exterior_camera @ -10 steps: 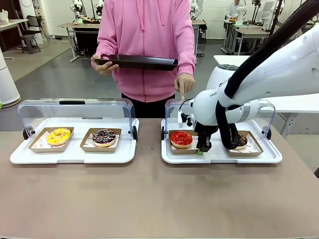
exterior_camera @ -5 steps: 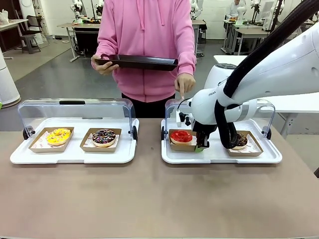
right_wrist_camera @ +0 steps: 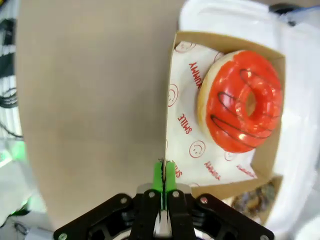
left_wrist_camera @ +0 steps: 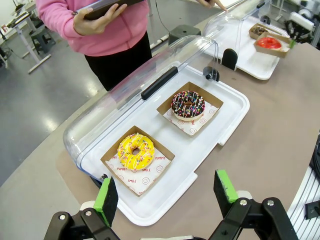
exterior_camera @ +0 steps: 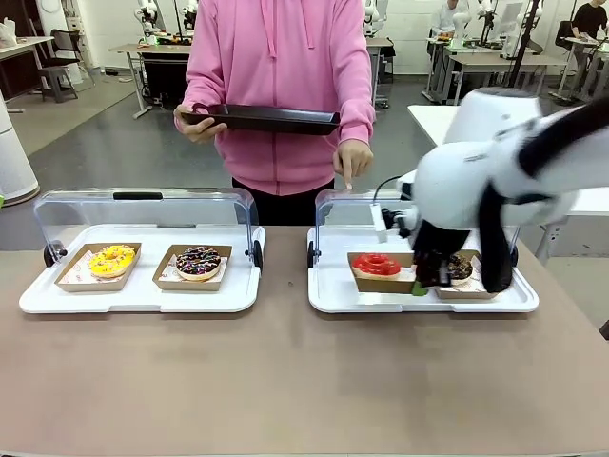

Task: Provide the desired donut to the person.
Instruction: Pick up and lift the Paper togo box containing the Donut pointed at by the person.

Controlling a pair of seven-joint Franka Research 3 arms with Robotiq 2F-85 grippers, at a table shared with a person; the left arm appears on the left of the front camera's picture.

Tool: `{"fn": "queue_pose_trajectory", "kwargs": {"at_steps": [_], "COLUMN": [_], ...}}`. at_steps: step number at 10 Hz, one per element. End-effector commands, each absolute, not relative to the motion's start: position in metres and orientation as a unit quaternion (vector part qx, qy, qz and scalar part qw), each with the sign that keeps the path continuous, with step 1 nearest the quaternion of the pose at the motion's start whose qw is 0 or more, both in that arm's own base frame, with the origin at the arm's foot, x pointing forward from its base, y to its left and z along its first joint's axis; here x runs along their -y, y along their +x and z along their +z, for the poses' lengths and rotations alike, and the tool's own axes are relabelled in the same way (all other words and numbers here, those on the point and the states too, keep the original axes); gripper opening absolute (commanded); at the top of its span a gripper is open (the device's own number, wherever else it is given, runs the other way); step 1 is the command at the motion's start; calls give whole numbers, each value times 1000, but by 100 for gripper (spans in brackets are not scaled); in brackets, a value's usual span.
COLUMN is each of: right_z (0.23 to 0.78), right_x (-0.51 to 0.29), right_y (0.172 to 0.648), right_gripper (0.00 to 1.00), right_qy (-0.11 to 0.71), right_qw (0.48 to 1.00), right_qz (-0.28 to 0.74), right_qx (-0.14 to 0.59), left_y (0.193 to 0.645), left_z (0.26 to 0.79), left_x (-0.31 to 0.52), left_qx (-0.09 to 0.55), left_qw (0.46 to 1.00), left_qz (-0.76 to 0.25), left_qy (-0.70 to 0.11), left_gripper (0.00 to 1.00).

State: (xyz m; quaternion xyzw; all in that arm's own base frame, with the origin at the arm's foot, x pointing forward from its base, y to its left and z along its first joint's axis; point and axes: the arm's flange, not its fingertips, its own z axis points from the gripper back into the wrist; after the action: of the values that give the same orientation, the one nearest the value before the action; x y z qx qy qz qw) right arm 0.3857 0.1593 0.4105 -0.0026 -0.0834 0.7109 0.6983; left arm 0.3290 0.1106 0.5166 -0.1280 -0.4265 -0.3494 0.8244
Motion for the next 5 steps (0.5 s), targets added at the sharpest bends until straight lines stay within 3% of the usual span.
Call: {"fn": "queue_pose_trajectory", "kwargs": {"at_steps": [1, 5], "right_z": [446, 521], "right_x": [-142, -134], "right_y": [331, 305], "right_gripper": [0, 0], "right_qy": [-18, -27], "right_qw": [660, 648], "right_qz": [740, 734], "right_qx": [129, 202], "left_y": [329, 329], "left_z": [516, 516], "left_x": [-111, -111], "left_qx": [429, 429], "left_qw": [823, 823], "left_qz": [-349, -349], "left_qy": [-133, -133], "left_gripper": [100, 100]}}
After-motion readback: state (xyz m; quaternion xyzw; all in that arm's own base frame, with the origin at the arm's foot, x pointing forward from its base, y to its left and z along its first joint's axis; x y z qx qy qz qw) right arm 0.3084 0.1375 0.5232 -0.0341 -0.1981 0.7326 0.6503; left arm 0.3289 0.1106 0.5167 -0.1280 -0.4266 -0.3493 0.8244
